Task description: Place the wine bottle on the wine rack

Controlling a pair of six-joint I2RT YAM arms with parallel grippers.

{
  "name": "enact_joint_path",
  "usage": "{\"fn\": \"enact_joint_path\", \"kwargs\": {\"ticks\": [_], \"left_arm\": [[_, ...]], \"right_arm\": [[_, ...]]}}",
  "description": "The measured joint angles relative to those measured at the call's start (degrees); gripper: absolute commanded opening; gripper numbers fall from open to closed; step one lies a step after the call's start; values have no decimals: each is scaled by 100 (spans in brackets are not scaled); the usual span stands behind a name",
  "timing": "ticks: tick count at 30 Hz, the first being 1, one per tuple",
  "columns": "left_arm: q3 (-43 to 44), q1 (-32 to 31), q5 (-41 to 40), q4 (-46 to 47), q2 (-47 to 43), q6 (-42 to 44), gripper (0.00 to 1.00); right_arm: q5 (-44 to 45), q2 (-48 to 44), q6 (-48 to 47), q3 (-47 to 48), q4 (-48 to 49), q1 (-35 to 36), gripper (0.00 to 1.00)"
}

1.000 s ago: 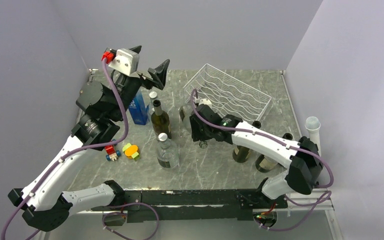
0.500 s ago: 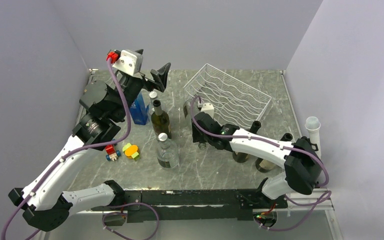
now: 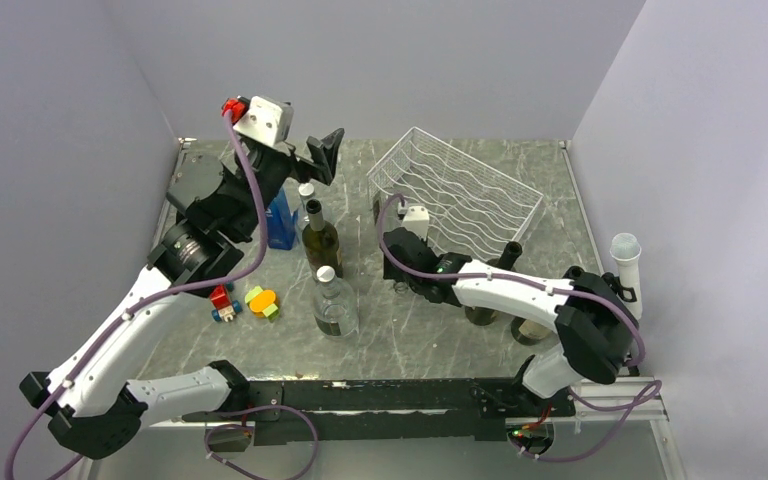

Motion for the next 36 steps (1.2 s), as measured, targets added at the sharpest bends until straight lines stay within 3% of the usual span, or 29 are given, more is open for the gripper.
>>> {"fn": "enact_joint_path", "kwargs": {"ticks": [15,27,36], "left_arm": [[562,0,-46,-638,568,-511,99],[833,0,-37,-844,763,-560,99],[885,0,-35,-1001,841,-562,99]], "right_arm": [[1294,1182,420,455,505,9,0],[1891,2487,1814,2057,-455,-28,0],[1888,2903,2297,2549,-636,-304,0]]}}
